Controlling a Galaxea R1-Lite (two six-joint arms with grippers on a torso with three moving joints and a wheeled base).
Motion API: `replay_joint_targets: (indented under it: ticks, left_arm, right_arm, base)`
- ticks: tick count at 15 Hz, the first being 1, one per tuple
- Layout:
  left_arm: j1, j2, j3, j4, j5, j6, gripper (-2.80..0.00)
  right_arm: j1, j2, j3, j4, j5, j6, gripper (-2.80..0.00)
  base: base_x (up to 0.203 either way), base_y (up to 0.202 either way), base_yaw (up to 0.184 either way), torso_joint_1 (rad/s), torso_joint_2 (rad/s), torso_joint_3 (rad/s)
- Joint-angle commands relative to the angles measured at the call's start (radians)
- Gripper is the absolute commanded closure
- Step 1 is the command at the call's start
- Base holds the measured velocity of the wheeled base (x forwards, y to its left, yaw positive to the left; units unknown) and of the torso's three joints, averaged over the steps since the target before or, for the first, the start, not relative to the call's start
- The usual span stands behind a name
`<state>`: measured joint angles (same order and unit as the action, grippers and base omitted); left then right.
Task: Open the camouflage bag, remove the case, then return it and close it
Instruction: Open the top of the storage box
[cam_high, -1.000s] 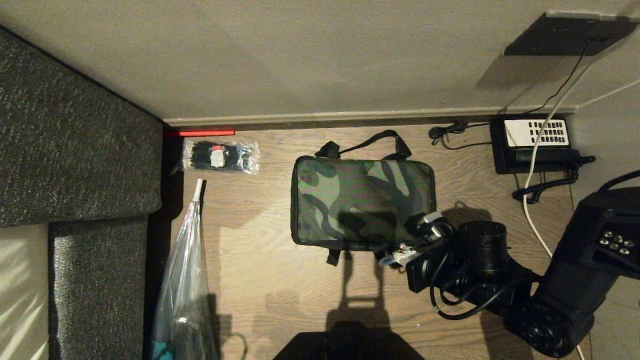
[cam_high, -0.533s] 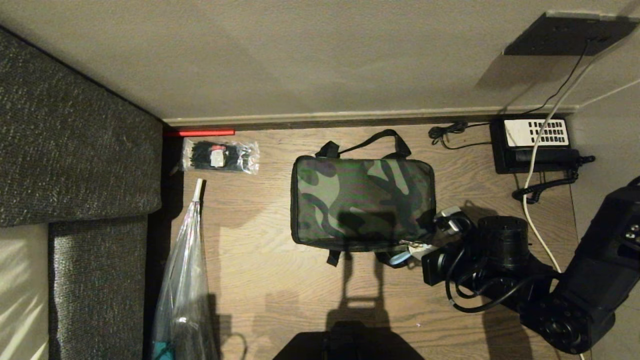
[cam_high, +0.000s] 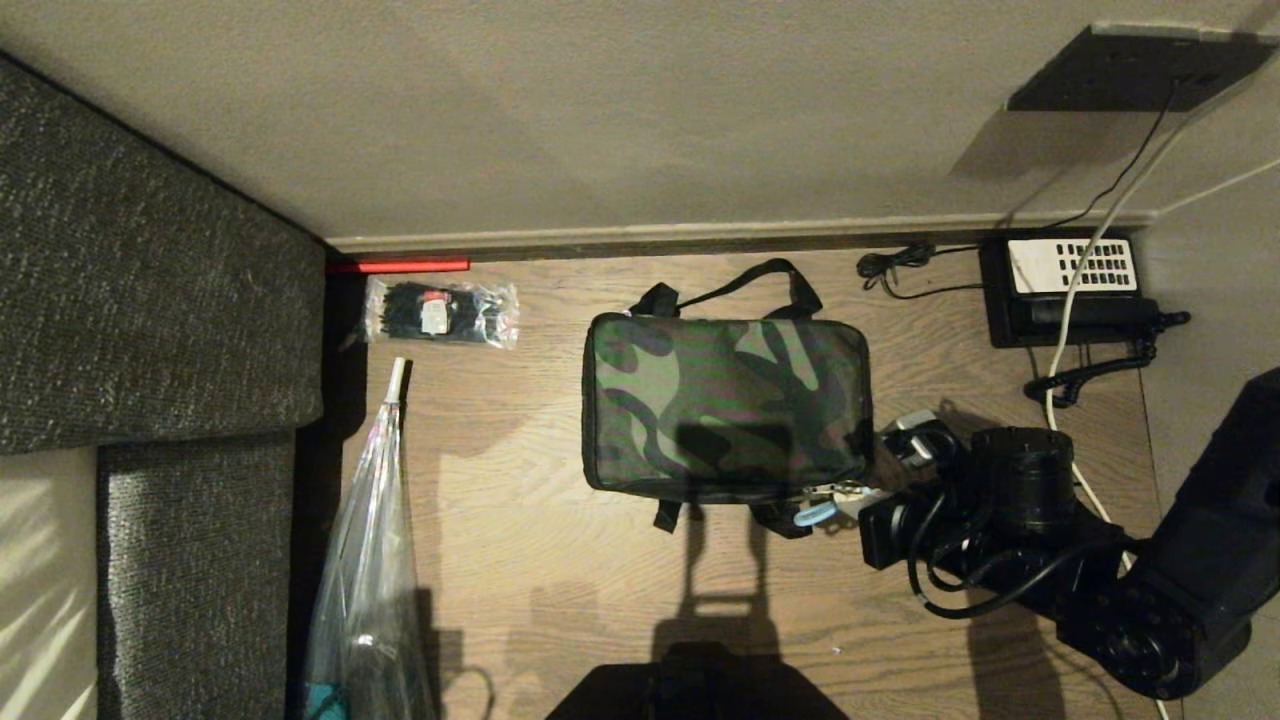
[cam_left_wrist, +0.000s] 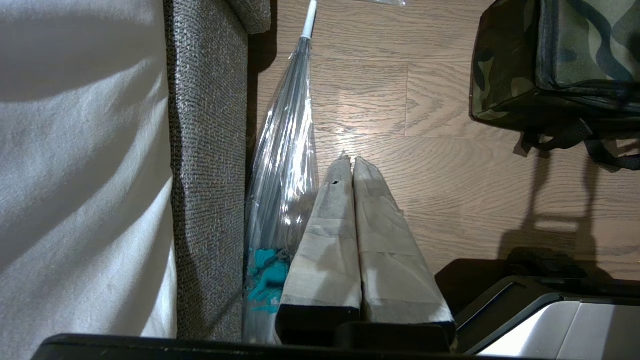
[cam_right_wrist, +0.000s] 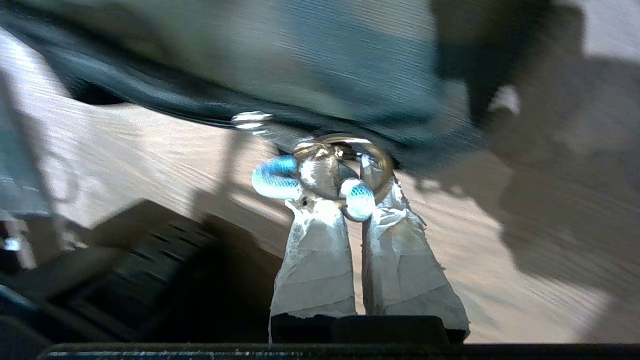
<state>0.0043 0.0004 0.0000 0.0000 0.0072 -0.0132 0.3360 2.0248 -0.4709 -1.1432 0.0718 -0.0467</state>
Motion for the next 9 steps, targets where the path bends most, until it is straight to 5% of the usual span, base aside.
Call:
replay_joint_targets:
  ticks: [1, 9]
  left_arm:
    - [0.000, -0.002, 0.003, 0.000, 0.000, -0.001, 0.00]
    - [0.000, 0.000, 0.003, 0.000, 0.000, -0.001, 0.00]
  right_arm:
    - [-0.043, -0.033, 0.001, 0.012, 0.002, -0.009, 0.00]
    - [-0.092, -0.051, 0.000, 0.077, 0.005, -0.033, 0.00]
  base:
    - [0.000, 0.000, 0.000, 0.000, 0.00, 0.000]
    - [0.000, 0.000, 0.000, 0.000, 0.00, 0.000]
